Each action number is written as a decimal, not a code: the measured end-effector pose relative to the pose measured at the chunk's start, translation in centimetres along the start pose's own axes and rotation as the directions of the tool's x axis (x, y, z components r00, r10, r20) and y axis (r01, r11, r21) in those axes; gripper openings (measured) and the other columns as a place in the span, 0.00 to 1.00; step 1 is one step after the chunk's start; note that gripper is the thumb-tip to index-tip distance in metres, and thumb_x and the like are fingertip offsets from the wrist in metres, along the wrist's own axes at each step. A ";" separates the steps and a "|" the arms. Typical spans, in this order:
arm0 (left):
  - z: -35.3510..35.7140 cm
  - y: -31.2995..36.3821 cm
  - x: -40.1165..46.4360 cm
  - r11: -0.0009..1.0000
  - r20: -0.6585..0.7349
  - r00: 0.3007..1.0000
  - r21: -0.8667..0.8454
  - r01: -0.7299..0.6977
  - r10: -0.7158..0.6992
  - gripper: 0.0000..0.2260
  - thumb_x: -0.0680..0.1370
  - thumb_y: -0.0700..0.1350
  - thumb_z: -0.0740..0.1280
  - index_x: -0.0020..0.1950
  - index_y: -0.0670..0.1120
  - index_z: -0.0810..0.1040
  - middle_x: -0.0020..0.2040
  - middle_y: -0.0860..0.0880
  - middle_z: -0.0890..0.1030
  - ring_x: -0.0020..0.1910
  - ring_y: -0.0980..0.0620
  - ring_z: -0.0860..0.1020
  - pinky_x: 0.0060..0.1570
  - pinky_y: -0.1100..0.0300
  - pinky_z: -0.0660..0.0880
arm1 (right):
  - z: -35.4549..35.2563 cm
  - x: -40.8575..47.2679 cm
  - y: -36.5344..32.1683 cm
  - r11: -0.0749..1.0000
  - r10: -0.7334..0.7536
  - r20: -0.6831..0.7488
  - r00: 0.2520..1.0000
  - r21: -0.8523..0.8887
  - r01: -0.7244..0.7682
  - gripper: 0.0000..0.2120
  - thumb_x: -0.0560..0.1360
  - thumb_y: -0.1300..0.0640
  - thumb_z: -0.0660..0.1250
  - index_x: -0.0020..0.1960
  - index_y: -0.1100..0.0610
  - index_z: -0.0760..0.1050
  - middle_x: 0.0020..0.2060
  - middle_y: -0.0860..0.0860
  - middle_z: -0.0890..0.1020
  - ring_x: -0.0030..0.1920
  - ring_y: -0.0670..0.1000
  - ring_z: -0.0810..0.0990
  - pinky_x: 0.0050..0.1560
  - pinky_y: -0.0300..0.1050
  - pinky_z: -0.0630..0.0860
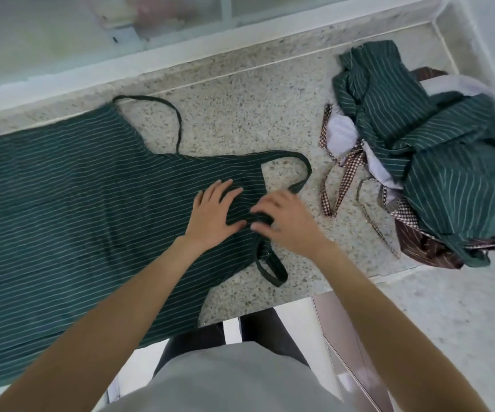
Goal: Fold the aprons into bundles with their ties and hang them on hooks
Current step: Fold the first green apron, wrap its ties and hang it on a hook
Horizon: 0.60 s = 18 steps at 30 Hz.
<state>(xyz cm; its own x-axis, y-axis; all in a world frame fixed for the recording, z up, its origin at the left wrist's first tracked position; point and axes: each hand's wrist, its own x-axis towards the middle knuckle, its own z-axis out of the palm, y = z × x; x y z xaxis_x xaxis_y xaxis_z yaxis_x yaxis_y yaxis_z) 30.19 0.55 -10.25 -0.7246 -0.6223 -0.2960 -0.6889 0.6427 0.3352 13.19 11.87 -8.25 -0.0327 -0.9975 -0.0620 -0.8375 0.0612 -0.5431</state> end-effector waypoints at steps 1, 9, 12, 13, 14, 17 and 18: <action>0.2 0.3 0.3 1.000 0.044 0.999 0.021 0.006 -0.006 0.35 0.73 0.62 0.65 0.75 0.53 0.55 0.77 0.49 0.53 0.75 0.47 0.49 0.72 0.44 0.48 | 1.1 -0.9 -0.3 0.999 -0.045 0.068 0.997 -0.003 0.046 0.19 0.73 0.39 0.62 0.55 0.51 0.78 0.53 0.50 0.78 0.58 0.52 0.72 0.61 0.51 0.65; 1.0 1.3 1.3 0.991 0.220 0.970 0.104 0.079 -0.100 0.49 0.66 0.69 0.67 0.76 0.55 0.42 0.76 0.47 0.38 0.74 0.42 0.36 0.70 0.35 0.42 | 1.3 -3.8 3.5 0.980 0.000 0.250 0.968 -0.194 0.050 0.05 0.67 0.51 0.73 0.37 0.52 0.79 0.51 0.48 0.79 0.58 0.53 0.74 0.67 0.63 0.58; 1.0 1.5 1.5 0.992 0.226 0.968 0.094 0.086 -0.106 0.49 0.65 0.69 0.68 0.76 0.57 0.43 0.76 0.47 0.37 0.74 0.42 0.35 0.69 0.34 0.43 | -0.2 -3.9 5.1 0.969 -0.001 0.169 0.986 -0.243 0.043 0.06 0.65 0.54 0.74 0.35 0.54 0.78 0.42 0.51 0.79 0.48 0.56 0.78 0.64 0.58 0.63; 1.0 1.5 1.6 0.991 0.230 0.967 0.095 0.090 -0.110 0.49 0.65 0.68 0.69 0.76 0.58 0.43 0.76 0.47 0.37 0.74 0.42 0.35 0.69 0.34 0.43 | -0.9 -4.1 5.7 0.972 0.010 0.118 0.993 -0.235 0.018 0.07 0.65 0.55 0.75 0.35 0.55 0.78 0.40 0.51 0.78 0.45 0.57 0.78 0.63 0.55 0.62; 1.0 1.5 1.7 0.991 0.230 0.967 0.094 0.093 -0.112 0.50 0.65 0.68 0.69 0.76 0.58 0.43 0.76 0.47 0.37 0.74 0.42 0.35 0.69 0.34 0.43 | -1.8 -4.2 6.5 0.971 0.031 0.063 0.998 -0.238 -0.015 0.07 0.65 0.55 0.75 0.35 0.55 0.77 0.40 0.51 0.78 0.45 0.56 0.78 0.62 0.54 0.61; 0.9 1.5 1.6 0.993 0.227 0.968 0.077 0.092 -0.108 0.50 0.65 0.68 0.70 0.76 0.58 0.43 0.76 0.46 0.37 0.74 0.42 0.35 0.69 0.34 0.42 | -4.6 -5.2 8.7 0.942 0.175 -0.040 0.984 -0.284 -0.179 0.04 0.70 0.55 0.71 0.40 0.55 0.80 0.49 0.53 0.80 0.57 0.57 0.75 0.69 0.59 0.58; 1.0 1.4 1.6 0.993 0.226 0.968 0.069 0.095 -0.108 0.49 0.65 0.67 0.70 0.76 0.58 0.44 0.76 0.46 0.38 0.74 0.43 0.36 0.68 0.34 0.42 | -5.4 -5.6 9.2 0.932 0.228 -0.064 0.972 -0.276 -0.236 0.03 0.71 0.56 0.70 0.41 0.56 0.80 0.55 0.54 0.79 0.63 0.57 0.72 0.71 0.60 0.56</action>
<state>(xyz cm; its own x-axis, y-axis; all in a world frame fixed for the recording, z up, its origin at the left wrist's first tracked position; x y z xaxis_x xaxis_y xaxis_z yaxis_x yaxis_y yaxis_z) 28.03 0.92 -11.13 -0.6313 -0.5710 -0.5248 -0.7540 0.6102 0.2431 2.77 17.81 -8.38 -0.2572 -0.9575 -0.1302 -0.9229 0.2834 -0.2606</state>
